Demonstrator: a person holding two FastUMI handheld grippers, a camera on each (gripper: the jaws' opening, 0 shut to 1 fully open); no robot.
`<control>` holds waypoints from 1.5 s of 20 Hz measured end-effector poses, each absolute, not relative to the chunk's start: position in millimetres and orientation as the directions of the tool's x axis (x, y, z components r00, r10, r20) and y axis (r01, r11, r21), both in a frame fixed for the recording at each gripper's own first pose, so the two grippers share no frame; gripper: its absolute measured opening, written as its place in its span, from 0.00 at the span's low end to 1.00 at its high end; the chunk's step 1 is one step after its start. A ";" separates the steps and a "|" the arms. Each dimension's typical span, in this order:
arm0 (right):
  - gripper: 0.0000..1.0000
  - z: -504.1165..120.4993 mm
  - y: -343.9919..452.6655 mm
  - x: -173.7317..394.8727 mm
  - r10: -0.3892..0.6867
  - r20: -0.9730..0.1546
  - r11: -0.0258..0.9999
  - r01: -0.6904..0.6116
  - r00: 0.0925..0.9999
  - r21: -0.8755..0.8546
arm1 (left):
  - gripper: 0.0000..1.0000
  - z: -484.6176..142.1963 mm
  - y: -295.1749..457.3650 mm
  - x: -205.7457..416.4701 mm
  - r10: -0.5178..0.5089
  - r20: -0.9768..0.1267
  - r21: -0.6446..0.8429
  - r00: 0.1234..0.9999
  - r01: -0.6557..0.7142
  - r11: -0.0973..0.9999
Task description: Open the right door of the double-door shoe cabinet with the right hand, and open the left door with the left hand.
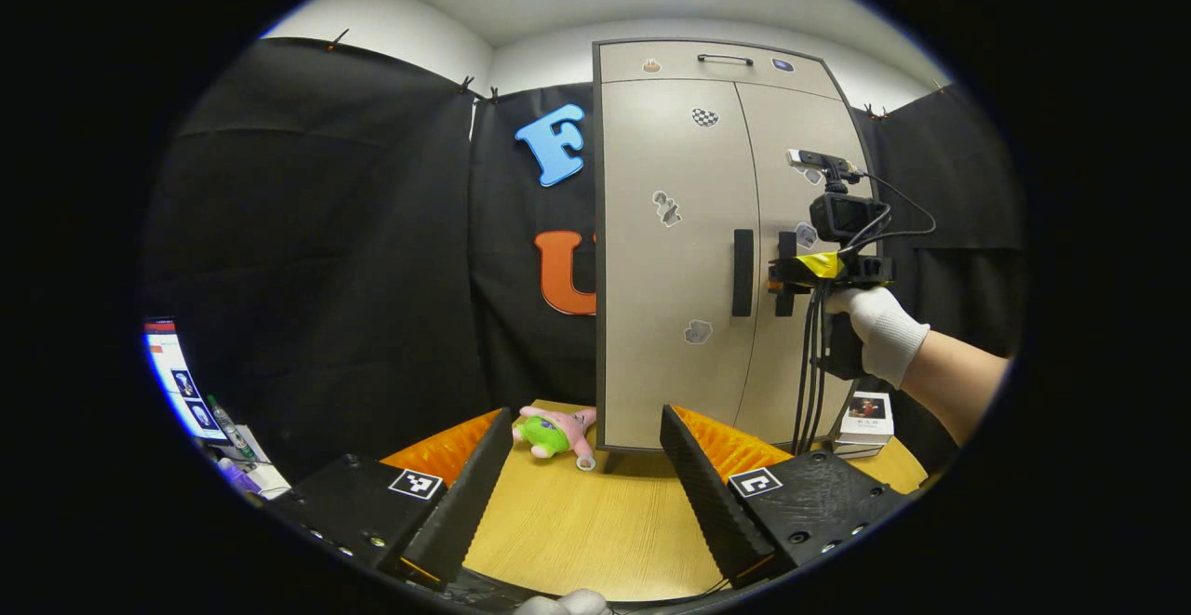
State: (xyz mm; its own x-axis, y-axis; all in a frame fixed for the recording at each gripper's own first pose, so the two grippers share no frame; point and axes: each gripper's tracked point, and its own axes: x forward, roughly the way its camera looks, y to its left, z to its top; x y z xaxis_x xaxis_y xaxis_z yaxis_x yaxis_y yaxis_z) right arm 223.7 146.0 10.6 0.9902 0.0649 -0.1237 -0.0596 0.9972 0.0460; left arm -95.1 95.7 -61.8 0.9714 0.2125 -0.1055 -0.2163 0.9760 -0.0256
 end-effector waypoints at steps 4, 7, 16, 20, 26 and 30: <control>0.35 10.3 145.8 225.8 0.030 -0.130 0.999 -0.027 0.991 0.023 | 0.96 -65.7 94.8 -93.0 0.215 -0.110 -0.032 0.970 -0.219 0.975; 0.30 10.5 146.0 225.5 0.031 -0.132 0.999 -0.026 0.991 0.036 | 0.96 -68.3 93.6 -91.8 0.209 -0.116 -0.040 0.971 -0.215 0.976; 0.22 9.8 144.2 206.8 0.097 -0.128 0.995 -0.095 0.987 0.027 | 0.96 -71.8 93.6 -98.6 0.202 -0.112 -0.037 0.973 -0.208 0.977; 0.20 6.8 137.8 188.3 0.120 -0.123 0.993 -0.119 0.985 0.014 | 0.96 -71.6 88.0 -101.8 0.183 -0.109 -0.036 0.977 -0.188 0.982; 0.19 3.7 129.9 168.5 0.150 -0.128 0.989 -0.147 0.980 0.026 | 0.96 -76.4 78.8 -100.8 0.151 -0.114 -0.040 0.982 -0.157 0.987; 0.19 3.3 122.5 156.7 0.163 -0.124 0.987 -0.161 0.979 0.026 | 0.96 -72.3 68.6 -101.3 0.147 -0.108 -0.039 0.983 -0.151 0.988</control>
